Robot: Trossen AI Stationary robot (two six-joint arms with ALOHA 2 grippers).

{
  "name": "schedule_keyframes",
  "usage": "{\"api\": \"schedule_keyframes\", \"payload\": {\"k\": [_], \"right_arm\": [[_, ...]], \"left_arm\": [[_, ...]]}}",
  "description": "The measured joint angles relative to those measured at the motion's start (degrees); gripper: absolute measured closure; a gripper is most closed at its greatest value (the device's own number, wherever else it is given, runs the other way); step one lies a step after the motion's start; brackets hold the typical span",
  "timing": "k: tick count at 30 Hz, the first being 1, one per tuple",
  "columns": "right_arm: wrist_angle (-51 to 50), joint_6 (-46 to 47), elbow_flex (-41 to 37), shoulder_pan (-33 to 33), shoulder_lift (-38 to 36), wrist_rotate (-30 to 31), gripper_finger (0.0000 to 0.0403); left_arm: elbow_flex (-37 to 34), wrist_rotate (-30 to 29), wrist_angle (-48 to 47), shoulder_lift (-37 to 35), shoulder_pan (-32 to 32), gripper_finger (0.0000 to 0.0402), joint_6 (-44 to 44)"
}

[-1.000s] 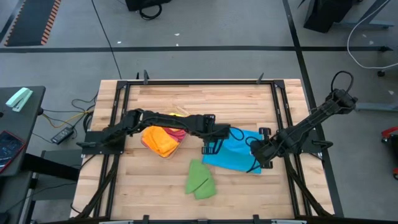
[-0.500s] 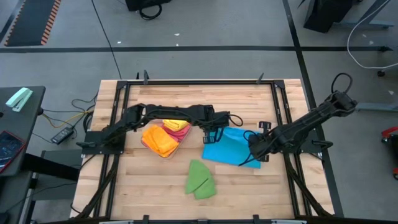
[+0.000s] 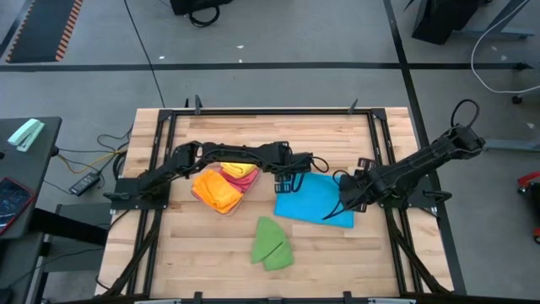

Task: Fold microfiber towels
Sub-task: Fold the blue microfiber towel

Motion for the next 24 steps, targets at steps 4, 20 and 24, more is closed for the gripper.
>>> {"api": "schedule_keyframes", "payload": {"k": [4, 20, 24], "right_arm": [[-2.8, 0.82, 2.05, 0.02, -0.66, -0.44, 0.0217], [30.45, -6.92, -10.34, 13.37, -3.91, -6.64, 0.0213], [30.78, -3.43, -12.83, 14.52, -3.91, -6.47, 0.0214]], "left_arm": [[0.23, 1.24, -0.44, -1.35, -0.29, 0.0221, 1.97], [0.04, 20.4, 4.02, -0.51, -9.63, 0.0235, 2.22], [-0.08, 15.73, 6.11, 0.98, -11.61, 0.0224, 2.24]]}}
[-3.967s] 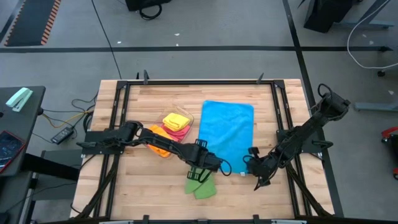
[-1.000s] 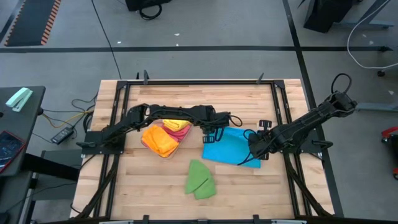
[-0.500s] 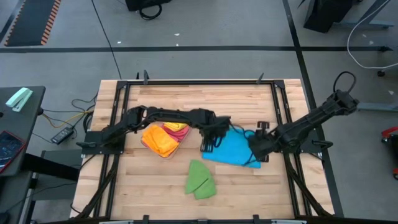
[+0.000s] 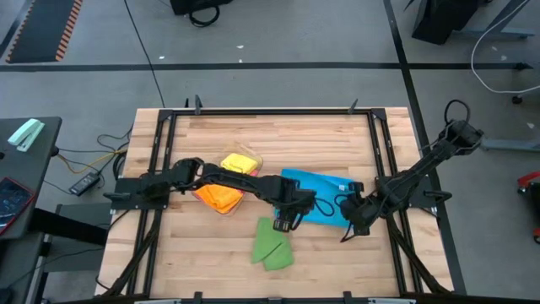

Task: Fold microfiber towels
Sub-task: Fold the blue microfiber towel

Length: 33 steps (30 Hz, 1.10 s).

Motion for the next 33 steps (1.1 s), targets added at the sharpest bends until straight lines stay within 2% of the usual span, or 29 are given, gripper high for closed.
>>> {"api": "schedule_keyframes", "payload": {"k": [4, 13, 21, 26, 28, 33], "right_arm": [[0.69, 3.37, -2.38, -1.28, 0.16, -0.93, 0.0215], [7.52, 5.58, -5.0, -1.49, 1.04, -4.35, 0.0215], [11.44, 5.57, -4.9, -0.47, 3.21, -4.59, 0.0215], [15.25, 5.61, -4.96, -0.11, 4.04, -4.85, 0.0215], [17.72, 5.61, -5.09, -0.14, 4.46, -3.67, 0.0215], [24.15, 3.79, -5.06, -2.2, 5.58, 6.54, 0.0215]], "left_arm": [[0.12, -3.34, 0.14, 0.56, 0.16, 0.0223, -0.35], [0.03, -4.31, 0.67, 4.17, 4.44, 0.0249, -1.53], [0.34, -3.84, 1.38, 5.72, 9.54, 0.0275, -2.95], [0.25, -4.18, 2.98, 5.6, 11.0, 0.0288, 2.57], [0.15, -4.62, 4.21, 5.6, 11.08, 0.0292, 5.88], [0.03, -7.46, 8.14, 5.75, 11.24, 0.0303, 11.6]]}}
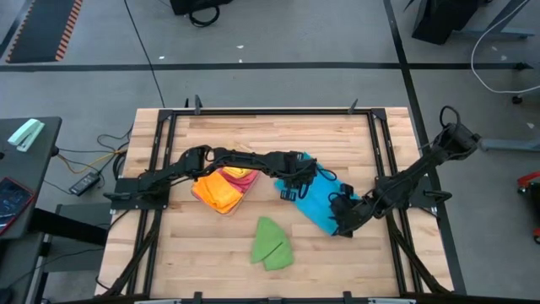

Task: Fold microfiber towels
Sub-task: Fold the blue microfiber towel

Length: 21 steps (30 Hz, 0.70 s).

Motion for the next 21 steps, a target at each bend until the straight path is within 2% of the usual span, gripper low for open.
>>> {"api": "schedule_keyframes", "payload": {"k": [3, 8, 13, 16, 21], "right_arm": [[-1.66, -1.82, 1.13, -1.28, -0.33, -0.6, 0.0215], [-12.68, -3.73, 4.68, -1.3, -2.91, -2.8, 0.0215], [-25.98, 1.96, 5.56, -2.24, -2.73, 0.32, 0.0215], [-30.55, 5.95, 4.92, -3.96, -2.5, 0.85, 0.0215], [-29.23, 5.89, 3.99, -4.42, -1.73, -3.55, 0.0215]], "left_arm": [[-0.13, -0.59, -0.94, -0.69, 0.0, 0.031, 0.96], [-0.04, -0.29, -2.92, -3.81, -0.74, 0.0318, 0.46], [-0.04, 6.01, -5.83, -4.46, -2.12, 0.0318, -2.73], [0.01, 6.19, -6.82, -4.06, -2.72, 0.0319, -4.31], [-0.03, 4.97, -7.82, -1.77, -1.29, 0.0329, -5.2]]}}
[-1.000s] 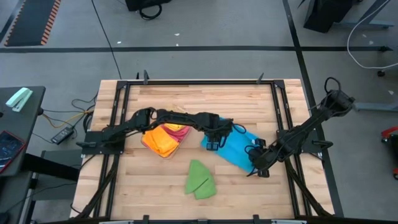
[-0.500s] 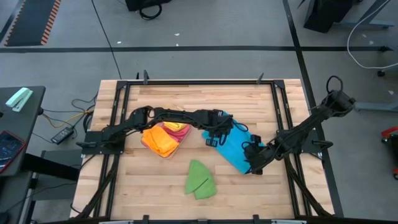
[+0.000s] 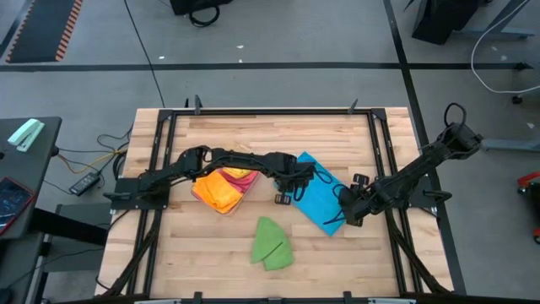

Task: Fold microfiber towels
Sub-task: Fold the blue microfiber towel

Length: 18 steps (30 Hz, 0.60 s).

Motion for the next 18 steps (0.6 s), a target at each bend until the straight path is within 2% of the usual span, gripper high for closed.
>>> {"api": "schedule_keyframes", "payload": {"k": [6, 13, 18], "right_arm": [[6.49, -2.29, 0.01, 0.25, 2.3, -1.91, 0.0215], [24.23, -9.25, 0.09, -0.37, 8.47, 1.02, 0.0215], [22.02, -11.01, 0.97, -0.38, 6.3, 1.21, 0.0215]], "left_arm": [[0.17, -1.73, 2.76, 1.55, 2.97, 0.034, 1.03], [0.03, -2.56, 7.76, 1.72, 4.78, 0.0354, 6.5], [-0.04, -3.35, 3.95, -0.08, 4.08, 0.036, 7.71]]}}
